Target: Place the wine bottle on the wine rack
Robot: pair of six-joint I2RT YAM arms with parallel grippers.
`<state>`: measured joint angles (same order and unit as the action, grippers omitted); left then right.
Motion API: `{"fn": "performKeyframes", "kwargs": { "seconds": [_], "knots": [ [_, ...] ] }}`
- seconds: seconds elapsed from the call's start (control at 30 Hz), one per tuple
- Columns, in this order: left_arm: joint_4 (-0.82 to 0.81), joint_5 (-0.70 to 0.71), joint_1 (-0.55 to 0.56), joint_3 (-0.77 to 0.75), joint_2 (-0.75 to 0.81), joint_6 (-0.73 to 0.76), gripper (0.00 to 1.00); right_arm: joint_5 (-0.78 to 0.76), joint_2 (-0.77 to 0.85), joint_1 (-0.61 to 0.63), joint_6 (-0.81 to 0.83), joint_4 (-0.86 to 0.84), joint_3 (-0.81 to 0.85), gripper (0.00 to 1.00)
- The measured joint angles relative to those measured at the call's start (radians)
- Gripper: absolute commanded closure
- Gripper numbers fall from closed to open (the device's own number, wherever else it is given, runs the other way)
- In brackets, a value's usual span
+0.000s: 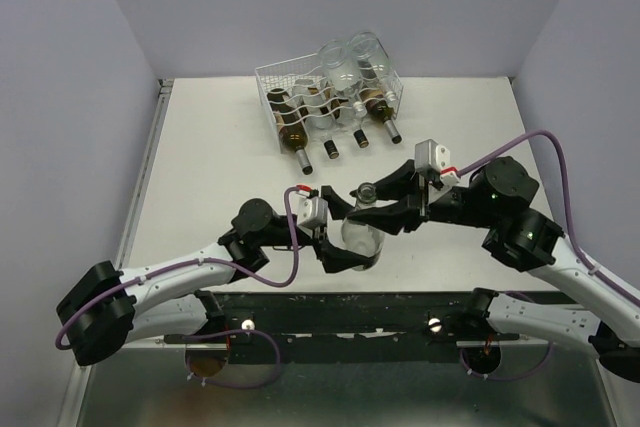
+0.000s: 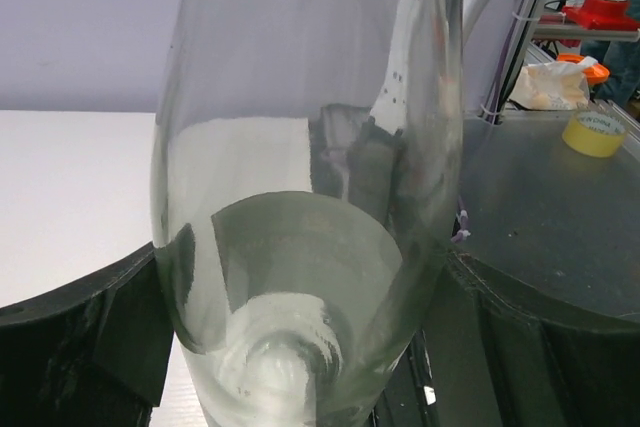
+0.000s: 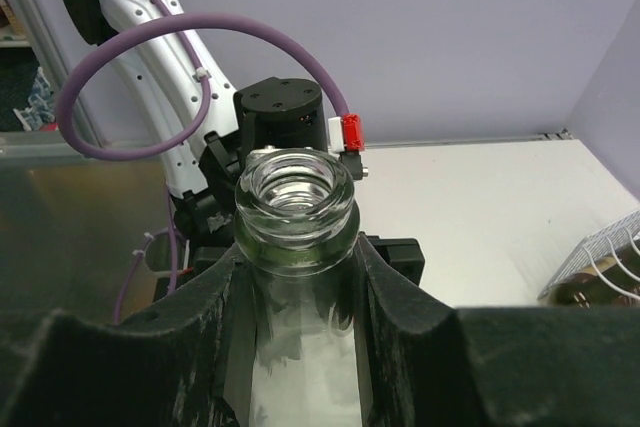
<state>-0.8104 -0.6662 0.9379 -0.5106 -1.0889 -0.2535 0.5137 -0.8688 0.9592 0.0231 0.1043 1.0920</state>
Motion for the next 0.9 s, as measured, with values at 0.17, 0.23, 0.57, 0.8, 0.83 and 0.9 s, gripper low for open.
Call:
{"fn": "performKeyframes", "kwargs": {
  "seconds": [0.17,0.23,0.57,0.8,0.83,0.9],
  "knots": [
    [0.013,0.026,0.0,0.005,0.028,0.02,1.0,-0.016,0.029,0.0,-0.003,-0.006,-0.011,0.99],
    [0.03,0.051,0.002,0.011,0.052,0.042,1.0,-0.027,0.04,0.002,-0.005,-0.008,-0.015,0.95],
    [0.085,0.231,0.012,0.016,0.074,0.22,1.0,-0.165,0.058,0.006,-0.002,0.009,-0.031,0.33],
    [0.095,0.425,-0.013,0.038,0.0,0.43,1.0,-0.241,0.118,0.016,-0.105,0.036,-0.059,0.01],
    [0.095,0.44,-0.015,0.045,-0.005,0.443,1.0,-0.253,0.126,0.017,-0.112,0.045,-0.06,0.0],
    [0.094,0.479,-0.021,0.063,-0.019,0.47,1.0,-0.278,0.135,0.021,-0.126,0.056,-0.06,0.0]
  ]
}}
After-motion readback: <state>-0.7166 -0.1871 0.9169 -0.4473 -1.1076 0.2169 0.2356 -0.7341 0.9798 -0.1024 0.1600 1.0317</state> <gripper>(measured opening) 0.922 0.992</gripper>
